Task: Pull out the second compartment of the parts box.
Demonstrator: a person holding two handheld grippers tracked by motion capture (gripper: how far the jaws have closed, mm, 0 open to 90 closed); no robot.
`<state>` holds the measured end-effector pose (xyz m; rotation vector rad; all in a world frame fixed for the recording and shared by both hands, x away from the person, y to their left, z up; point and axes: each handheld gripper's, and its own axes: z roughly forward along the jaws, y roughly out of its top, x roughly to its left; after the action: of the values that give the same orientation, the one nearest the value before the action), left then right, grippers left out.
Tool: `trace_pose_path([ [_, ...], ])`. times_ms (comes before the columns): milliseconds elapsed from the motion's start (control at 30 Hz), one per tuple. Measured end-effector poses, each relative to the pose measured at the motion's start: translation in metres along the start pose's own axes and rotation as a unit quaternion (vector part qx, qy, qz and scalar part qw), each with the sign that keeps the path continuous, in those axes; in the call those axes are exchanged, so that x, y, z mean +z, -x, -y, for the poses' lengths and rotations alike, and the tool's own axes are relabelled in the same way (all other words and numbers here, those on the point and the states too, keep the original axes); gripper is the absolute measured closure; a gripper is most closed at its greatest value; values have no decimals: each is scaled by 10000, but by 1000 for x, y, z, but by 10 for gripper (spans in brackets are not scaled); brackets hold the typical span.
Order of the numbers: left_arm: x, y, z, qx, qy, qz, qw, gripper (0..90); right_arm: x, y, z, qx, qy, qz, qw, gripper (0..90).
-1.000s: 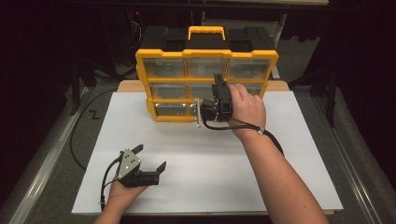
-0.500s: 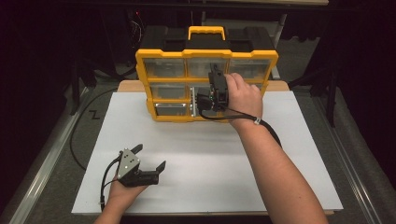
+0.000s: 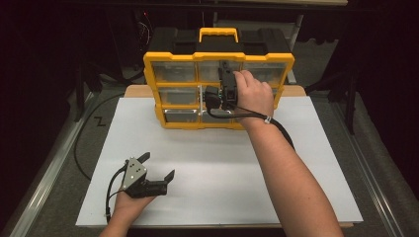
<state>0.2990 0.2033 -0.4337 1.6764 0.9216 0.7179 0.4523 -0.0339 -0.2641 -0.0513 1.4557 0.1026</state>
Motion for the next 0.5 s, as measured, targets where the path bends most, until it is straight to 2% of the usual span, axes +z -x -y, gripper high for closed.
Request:
trace_pose_path([
  [267,-1,0,0,-5,6,-6,10000,4,2,0,-2,-39,22,116,9999,755],
  [500,0,0,0,-15,10,-2,10000,4,0,2,-3,-118,36,65,9999,820],
])
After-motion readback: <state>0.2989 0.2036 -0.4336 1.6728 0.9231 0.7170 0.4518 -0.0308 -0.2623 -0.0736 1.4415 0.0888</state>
